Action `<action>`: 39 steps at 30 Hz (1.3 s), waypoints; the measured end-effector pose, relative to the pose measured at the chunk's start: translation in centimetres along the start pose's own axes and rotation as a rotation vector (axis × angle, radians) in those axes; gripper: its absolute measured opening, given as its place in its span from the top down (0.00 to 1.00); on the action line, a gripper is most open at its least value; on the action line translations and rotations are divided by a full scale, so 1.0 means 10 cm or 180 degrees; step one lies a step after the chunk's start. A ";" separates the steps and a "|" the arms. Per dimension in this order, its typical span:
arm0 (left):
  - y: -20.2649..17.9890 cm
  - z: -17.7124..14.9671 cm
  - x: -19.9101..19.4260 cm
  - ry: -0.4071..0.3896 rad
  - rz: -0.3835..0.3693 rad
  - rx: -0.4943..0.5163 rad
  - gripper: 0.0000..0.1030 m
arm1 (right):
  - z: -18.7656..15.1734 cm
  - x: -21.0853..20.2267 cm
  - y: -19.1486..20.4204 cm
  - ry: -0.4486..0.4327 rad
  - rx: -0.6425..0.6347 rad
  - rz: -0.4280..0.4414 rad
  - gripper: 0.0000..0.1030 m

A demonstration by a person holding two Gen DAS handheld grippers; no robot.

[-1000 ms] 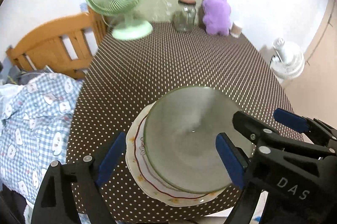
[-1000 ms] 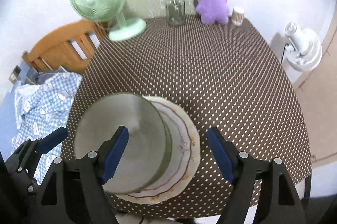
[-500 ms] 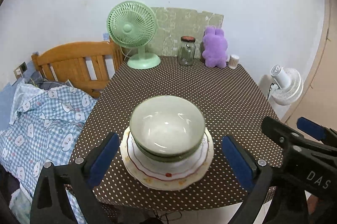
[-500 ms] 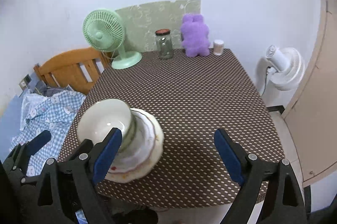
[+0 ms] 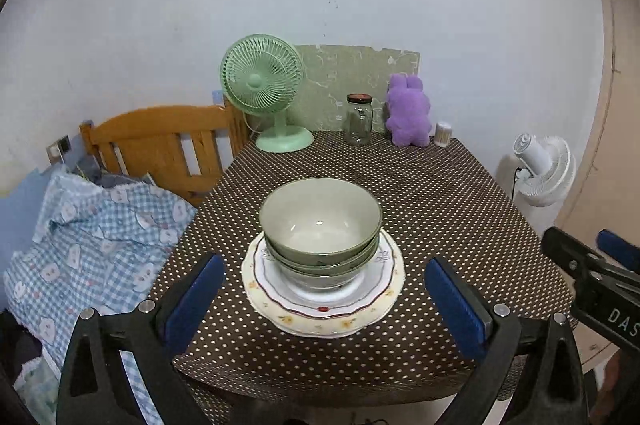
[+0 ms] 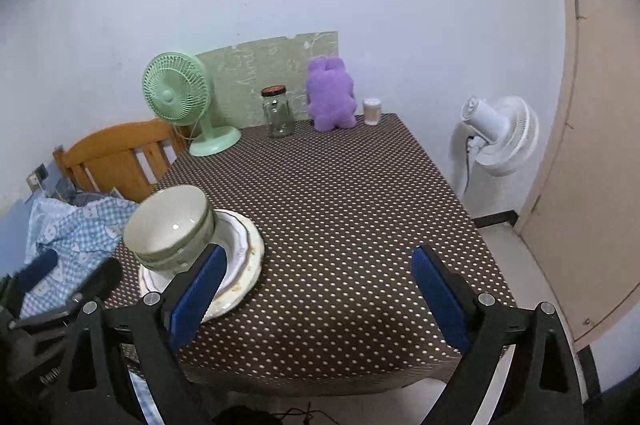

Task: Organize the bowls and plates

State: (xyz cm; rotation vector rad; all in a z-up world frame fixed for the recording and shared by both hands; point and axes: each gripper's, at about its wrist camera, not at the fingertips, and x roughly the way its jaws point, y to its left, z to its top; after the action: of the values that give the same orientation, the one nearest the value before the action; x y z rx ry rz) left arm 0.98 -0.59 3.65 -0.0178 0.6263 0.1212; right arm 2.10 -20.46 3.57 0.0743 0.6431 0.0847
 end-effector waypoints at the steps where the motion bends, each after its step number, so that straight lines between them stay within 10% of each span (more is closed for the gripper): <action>1: 0.01 -0.03 0.00 -0.0003 -0.0016 0.0000 0.02 | -0.04 -0.01 -0.01 -0.0034 -0.0026 -0.0023 0.08; 39: 0.07 -0.33 -0.04 -0.0016 -0.0122 -0.0099 0.01 | -0.42 -0.04 0.18 -0.0057 -0.0189 -0.0138 0.08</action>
State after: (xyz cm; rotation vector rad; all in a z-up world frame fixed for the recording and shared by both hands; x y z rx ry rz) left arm -1.35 -0.09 1.19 -0.0593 0.6187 0.0940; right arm -0.86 -18.54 0.66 0.0037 0.6234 0.0611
